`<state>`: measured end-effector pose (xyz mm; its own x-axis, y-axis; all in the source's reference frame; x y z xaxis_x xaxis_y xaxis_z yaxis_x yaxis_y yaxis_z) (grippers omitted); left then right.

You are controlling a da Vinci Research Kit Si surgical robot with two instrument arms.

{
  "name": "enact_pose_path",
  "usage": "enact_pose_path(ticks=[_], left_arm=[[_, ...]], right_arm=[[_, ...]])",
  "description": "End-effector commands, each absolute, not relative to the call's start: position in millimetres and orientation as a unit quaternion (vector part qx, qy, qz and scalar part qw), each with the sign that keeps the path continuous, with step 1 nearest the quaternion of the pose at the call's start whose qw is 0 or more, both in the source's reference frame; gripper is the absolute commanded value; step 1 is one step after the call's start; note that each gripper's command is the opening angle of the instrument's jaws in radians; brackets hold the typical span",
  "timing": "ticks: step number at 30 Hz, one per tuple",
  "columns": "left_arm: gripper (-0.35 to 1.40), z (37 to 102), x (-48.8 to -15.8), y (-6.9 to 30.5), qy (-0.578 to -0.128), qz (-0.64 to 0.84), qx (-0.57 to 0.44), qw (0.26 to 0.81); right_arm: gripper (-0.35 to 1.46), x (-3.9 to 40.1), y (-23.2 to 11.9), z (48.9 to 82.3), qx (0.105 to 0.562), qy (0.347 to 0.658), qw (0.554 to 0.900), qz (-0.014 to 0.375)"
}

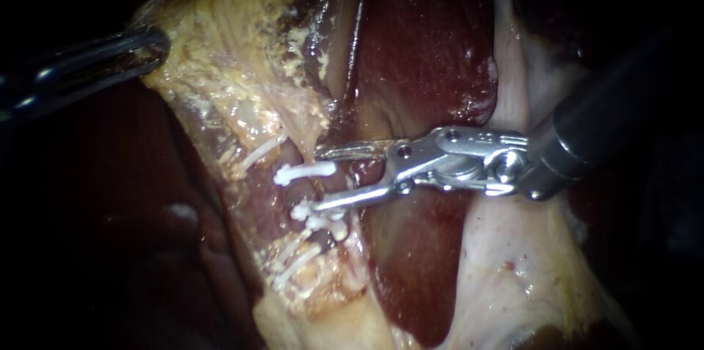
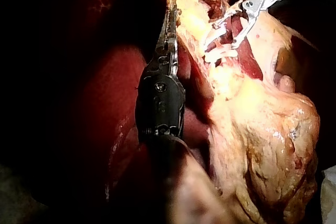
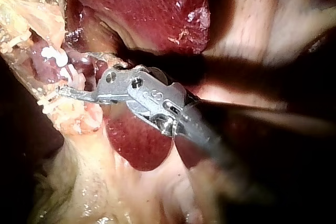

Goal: Going back third clip right tube

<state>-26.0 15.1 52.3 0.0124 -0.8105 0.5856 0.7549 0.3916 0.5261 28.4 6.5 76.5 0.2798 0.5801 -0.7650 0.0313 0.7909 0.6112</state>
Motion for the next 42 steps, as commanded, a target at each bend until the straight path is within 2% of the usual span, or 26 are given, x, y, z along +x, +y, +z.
enact_pose_path(ticks=[1, 6, 13, 20, 23, 29, 35, 42], left_arm=[[-0.35, 52.3, -26.0, 15.1, -0.437, -0.551, 0.032, 0.711], [-0.35, 52.2, -26.0, 15.0, -0.437, -0.551, 0.032, 0.711], [-0.35, 52.3, -26.0, 15.1, -0.437, -0.550, 0.033, 0.711], [-0.35, 52.7, -26.3, 15.2, -0.437, -0.549, 0.035, 0.712], [-0.35, 53.7, -27.2, 15.0, -0.437, -0.545, 0.041, 0.715], [-0.35, 59.2, -31.1, 13.5, -0.428, -0.534, 0.048, 0.727], [-0.35, 61.7, -35.2, 14.4, -0.433, -0.530, 0.055, 0.728], [-0.35, 61.4, -36.2, 14.1, -0.434, -0.530, 0.060, 0.726]], right_arm=[[0.60, 27.7, 6.6, 76.2, 0.262, 0.575, 0.756, 0.172], [0.60, 24.0, 7.7, 73.6, 0.247, 0.587, 0.760, 0.133], [0.60, 21.3, 8.8, 69.9, 0.244, 0.598, 0.754, 0.117], [0.60, 20.4, 8.7, 68.9, 0.243, 0.602, 0.753, 0.108], [0.60, 20.2, 8.6, 68.9, 0.243, 0.602, 0.753, 0.107], [0.60, 19.9, 8.6, 68.9, 0.240, 0.604, 0.753, 0.102], [0.60, 19.9, 8.5, 68.7, 0.237, 0.605, 0.754, 0.097], [0.60, 19.9, 8.4, 68.6, 0.238, 0.606, 0.753, 0.096]])
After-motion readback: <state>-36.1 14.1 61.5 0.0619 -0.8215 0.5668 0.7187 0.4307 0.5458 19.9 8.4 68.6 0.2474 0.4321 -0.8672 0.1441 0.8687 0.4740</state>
